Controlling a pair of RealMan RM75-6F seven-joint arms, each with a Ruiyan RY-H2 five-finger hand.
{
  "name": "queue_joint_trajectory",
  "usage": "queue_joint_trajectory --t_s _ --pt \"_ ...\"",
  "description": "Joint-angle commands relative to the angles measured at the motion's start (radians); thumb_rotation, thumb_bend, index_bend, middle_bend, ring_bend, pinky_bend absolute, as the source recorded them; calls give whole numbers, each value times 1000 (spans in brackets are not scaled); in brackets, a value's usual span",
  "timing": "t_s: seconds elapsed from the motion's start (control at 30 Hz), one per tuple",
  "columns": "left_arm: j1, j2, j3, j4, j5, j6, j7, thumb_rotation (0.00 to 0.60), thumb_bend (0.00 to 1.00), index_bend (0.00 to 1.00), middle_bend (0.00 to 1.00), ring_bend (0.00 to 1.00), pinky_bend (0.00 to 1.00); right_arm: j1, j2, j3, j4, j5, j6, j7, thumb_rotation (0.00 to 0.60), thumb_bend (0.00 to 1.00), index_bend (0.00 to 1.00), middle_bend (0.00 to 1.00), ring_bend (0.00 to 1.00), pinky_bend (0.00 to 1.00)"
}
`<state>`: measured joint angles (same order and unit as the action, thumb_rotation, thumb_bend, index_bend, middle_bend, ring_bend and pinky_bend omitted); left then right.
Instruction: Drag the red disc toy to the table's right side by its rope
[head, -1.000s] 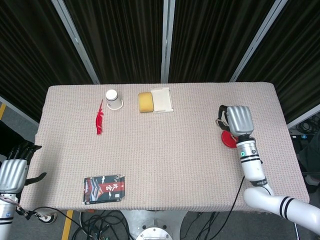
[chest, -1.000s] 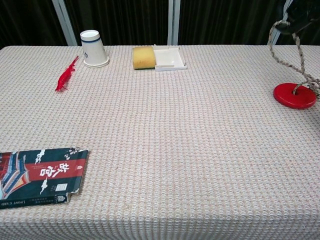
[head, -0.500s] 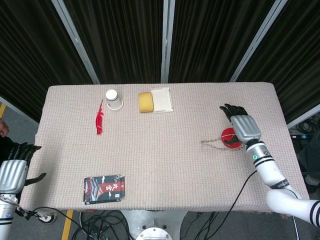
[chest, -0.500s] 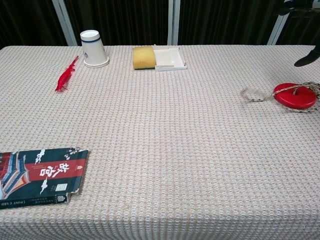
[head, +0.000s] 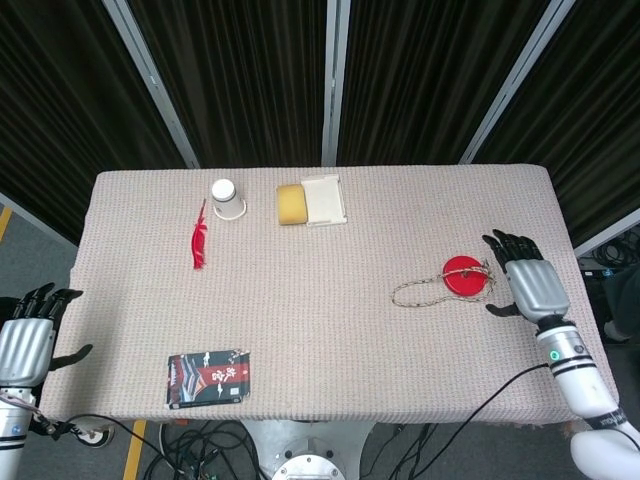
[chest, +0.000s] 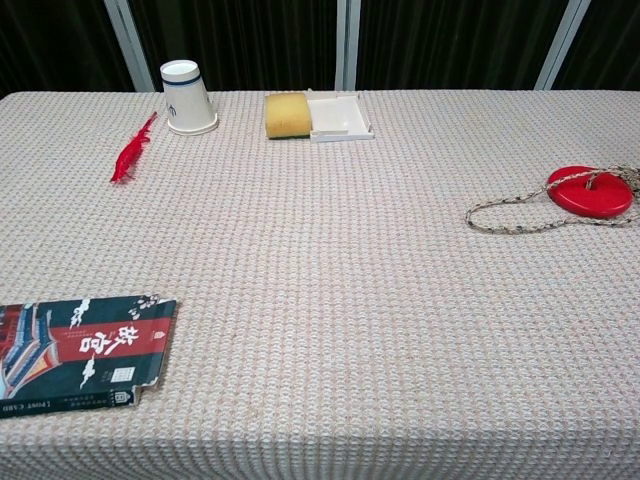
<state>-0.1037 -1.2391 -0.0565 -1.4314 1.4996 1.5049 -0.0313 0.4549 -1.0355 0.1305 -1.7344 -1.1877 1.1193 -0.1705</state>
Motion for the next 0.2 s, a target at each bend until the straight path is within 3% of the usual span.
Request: queue_joint_trajectory --t_s 0.03,0.2 --pt "-1 4 0 -7 1 -1 5 600 1 220 223 105 145 -227 -123 -113 144 -278 391 -6 600 0 0 0 0 0" --pt "1 9 2 -20 -3 -3 15 600 1 220 223 105 145 -337 -236 -156 311 -343 534 76 600 0 0 0 0 0"
